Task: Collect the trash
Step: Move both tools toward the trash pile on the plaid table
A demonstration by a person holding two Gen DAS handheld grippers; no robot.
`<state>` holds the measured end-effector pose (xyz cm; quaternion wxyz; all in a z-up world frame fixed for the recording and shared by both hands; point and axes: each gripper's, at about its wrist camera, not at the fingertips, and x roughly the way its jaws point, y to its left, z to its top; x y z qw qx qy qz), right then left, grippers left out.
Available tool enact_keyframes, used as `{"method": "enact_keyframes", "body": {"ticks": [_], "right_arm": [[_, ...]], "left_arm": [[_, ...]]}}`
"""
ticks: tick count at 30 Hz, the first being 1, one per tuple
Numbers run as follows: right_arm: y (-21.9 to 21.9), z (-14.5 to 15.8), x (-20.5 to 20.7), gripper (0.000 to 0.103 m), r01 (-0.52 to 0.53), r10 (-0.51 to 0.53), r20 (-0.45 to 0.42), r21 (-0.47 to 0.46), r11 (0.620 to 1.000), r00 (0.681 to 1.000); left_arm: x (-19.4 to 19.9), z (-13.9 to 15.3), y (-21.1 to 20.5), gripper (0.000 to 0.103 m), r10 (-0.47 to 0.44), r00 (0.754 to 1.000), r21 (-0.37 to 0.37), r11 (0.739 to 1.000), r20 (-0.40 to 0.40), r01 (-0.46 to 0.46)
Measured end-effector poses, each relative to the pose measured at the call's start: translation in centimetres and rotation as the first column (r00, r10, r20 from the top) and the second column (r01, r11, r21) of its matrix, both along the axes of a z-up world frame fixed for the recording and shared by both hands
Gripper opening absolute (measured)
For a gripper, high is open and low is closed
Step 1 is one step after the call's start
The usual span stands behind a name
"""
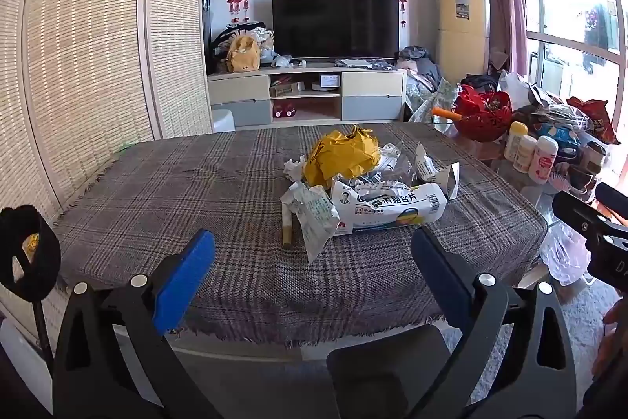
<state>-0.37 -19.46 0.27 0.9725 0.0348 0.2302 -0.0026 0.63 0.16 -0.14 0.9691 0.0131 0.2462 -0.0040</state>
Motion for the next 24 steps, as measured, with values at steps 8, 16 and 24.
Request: {"method": "enact_keyframes", "body": {"ticks": [8,16,24], "right_arm": [[0.2,0.11,0.12,0.1,0.002,-0.002,-0.008,0.002,1.0,1.0],[0.32,-0.15,0.02,0.1,0.0,0.0,-0.003,0.001,1.0,1.0],[0.45,0.15,-0.03,0.1,-0.002,0.002,-0.004,0.003,1.0,1.0]], "left_arm": [[-0.61,0.01,-0.64,0.095,-0.007,1.0,0.012,1.0,0.014,0.007],[-0.55,0.02,-0.76,0.095,-0.012,1.0,0.016,1.0,0.01,0.012],[-0.52,0.09,-0.49,0.095,-0.004,1.0,0.008,1.0,0.009,0.003]]}}
